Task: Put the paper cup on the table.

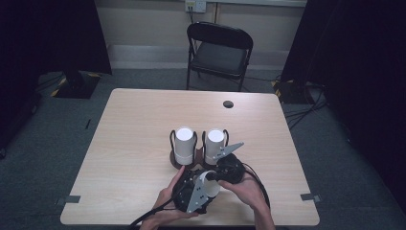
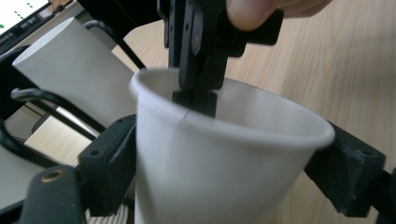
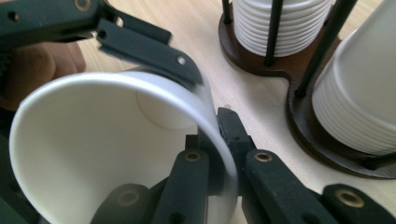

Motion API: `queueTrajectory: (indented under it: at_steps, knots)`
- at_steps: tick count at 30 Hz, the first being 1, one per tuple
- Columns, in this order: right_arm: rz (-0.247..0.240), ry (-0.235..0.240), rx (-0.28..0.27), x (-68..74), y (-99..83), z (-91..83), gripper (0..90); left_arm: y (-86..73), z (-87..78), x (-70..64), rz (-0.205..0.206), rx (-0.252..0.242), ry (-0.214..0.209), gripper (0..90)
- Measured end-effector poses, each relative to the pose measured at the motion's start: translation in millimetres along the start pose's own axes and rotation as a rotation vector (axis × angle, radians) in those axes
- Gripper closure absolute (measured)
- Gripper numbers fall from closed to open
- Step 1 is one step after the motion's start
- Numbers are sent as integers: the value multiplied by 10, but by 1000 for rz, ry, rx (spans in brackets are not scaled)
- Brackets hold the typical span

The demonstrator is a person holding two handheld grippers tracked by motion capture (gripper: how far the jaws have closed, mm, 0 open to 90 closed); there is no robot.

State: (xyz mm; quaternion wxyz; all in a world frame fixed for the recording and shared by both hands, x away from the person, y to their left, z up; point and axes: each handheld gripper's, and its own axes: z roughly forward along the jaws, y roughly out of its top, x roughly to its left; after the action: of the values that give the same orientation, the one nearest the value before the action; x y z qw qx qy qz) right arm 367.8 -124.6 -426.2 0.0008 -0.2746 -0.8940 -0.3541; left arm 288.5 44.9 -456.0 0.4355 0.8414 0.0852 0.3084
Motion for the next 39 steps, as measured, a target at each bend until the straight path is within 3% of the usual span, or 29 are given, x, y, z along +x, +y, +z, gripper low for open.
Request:
queueTrajectory:
  at_steps: [3, 6, 11, 16, 21, 25, 29, 39]
  knots:
    - [3, 15, -1, 2, 2, 20, 896, 33, 31, -22, 20, 22, 27, 194]
    - [12, 29, -2, -4, -2, 14, 896, 35, 40, -11, 5, 1, 21, 197]
    - [16, 33, 6, -7, -7, 31, 896, 24, 50, -4, 13, 4, 11, 197]
    - [50, 48, 12, -32, -20, 66, 894, -7, 48, 21, -1, 2, -15, 221]
    - [65, 49, 32, -38, 7, 78, 895, -14, 47, 29, 17, -3, 4, 210]
    - [67, 40, 24, -52, -4, 75, 894, -36, 42, 36, -5, -17, -3, 232]
    - [73, 36, 11, -40, -12, 76, 885, -70, 27, 73, -63, -41, -25, 246]
    - [80, 14, -72, 1, -31, 47, 799, -128, -32, 125, -148, -82, 14, 247]
